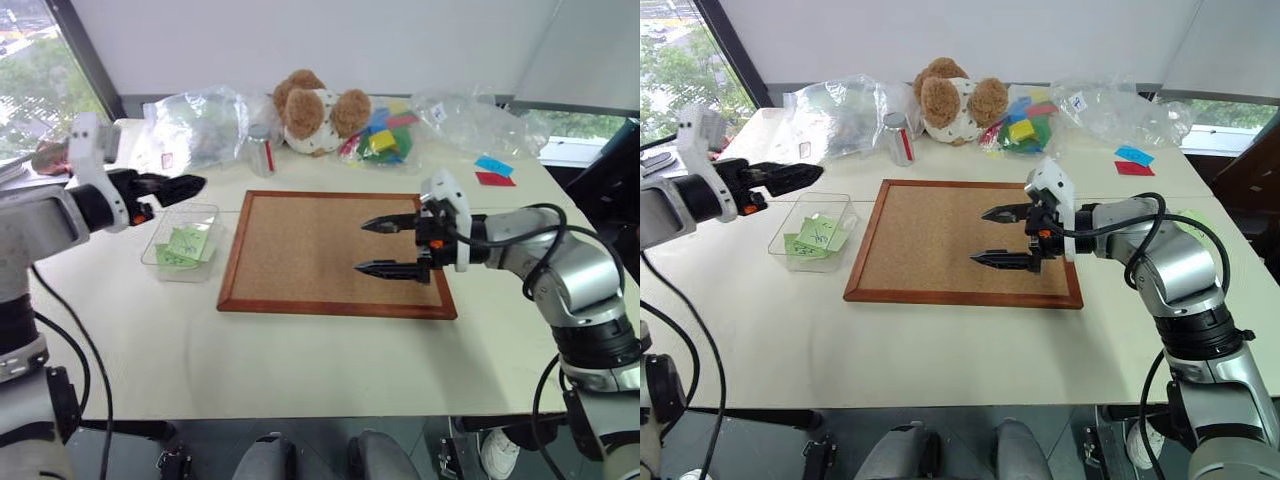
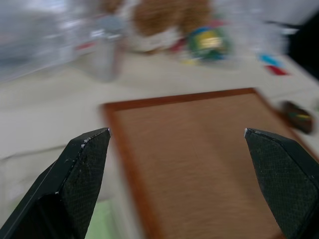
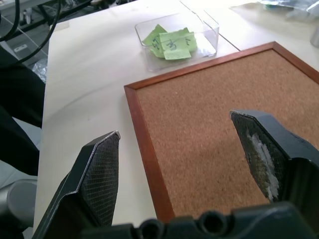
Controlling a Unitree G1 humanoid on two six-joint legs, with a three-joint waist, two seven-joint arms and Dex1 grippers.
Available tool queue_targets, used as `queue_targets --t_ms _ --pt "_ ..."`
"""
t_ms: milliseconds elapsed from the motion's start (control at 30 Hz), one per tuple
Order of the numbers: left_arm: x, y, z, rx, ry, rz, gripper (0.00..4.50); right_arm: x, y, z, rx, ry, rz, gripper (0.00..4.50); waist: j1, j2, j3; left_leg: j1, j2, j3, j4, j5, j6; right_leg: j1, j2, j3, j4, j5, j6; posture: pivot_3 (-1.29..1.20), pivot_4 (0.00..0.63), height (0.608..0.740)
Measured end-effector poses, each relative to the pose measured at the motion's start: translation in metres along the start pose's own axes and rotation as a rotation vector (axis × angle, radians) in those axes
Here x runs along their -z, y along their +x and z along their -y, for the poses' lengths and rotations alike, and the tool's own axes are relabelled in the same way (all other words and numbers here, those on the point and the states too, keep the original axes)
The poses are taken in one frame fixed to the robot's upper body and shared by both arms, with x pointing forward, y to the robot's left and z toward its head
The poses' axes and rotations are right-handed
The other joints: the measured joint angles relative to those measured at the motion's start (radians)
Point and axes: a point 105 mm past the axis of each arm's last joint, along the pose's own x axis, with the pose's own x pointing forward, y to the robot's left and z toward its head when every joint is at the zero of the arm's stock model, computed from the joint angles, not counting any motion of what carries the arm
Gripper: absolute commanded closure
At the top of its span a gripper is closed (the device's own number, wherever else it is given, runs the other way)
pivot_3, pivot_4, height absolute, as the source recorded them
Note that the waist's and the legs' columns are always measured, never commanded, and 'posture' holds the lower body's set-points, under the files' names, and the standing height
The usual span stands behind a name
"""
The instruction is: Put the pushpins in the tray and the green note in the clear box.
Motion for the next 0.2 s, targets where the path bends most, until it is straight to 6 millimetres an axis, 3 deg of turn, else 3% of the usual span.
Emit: queue_targets --t_ms 200 --pt "0.064 0.011 0.044 0.295 0.083 -0.165 0.09 0.014 -0.021 -0.007 0.08 0.076 -0.036 0.6 -0.004 0.001 0.0 0.0 0.0 0.0 -0.001 0.0 0.0 -0.001 0.0 0.0 0.0 0.0 0.0 0.0 0.15 0.74"
